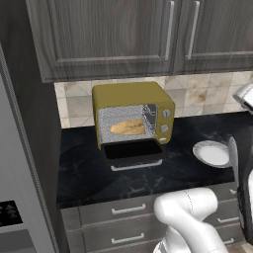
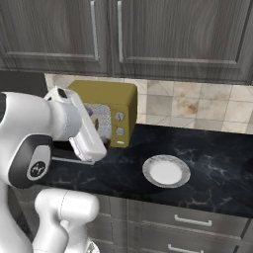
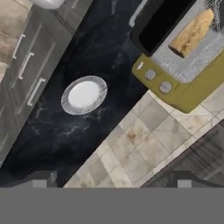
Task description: Pull the toaster oven rack outwards. Pick up the baguette from the plate and place it on the toaster oven rack. Close the toaster oven door fully and set the temperature to the lowest setting.
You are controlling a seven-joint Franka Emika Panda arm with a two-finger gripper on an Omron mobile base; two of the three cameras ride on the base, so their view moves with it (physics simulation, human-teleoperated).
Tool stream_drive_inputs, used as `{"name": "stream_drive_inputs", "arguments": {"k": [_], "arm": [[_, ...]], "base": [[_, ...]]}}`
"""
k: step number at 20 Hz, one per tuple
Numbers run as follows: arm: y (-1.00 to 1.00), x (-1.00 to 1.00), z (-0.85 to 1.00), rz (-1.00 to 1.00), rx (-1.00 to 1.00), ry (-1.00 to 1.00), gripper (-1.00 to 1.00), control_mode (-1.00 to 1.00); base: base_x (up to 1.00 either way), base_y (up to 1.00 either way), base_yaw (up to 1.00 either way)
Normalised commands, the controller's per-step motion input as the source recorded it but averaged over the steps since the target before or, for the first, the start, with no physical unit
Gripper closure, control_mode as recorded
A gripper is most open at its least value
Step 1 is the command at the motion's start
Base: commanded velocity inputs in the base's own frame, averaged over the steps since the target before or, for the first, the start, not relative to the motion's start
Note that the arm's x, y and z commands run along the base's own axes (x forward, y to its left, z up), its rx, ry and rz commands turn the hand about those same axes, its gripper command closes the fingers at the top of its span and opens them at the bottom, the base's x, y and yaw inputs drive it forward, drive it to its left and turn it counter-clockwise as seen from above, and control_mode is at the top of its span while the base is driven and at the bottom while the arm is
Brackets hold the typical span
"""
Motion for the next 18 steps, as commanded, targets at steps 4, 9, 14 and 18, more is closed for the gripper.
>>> {"name": "stream_drive_inputs", "arguments": {"k": [4,9,14,18], "arm": [[0.0,-0.07,0.0,0.0,0.48,0.24,-1.0,-1.0],[0.0,0.0,-0.21,0.0,0.67,0.03,-1.0,-1.0],[0.0,-0.19,-0.67,0.0,0.67,-0.32,-1.0,-1.0],[0.16,-0.09,-0.7,0.0,0.56,-0.28,-1.0,-1.0]], "base": [[0.0,0.0,0.0],[0.0,0.0,0.0],[0.0,0.0,0.0],[0.0,0.0,0.0]]}}
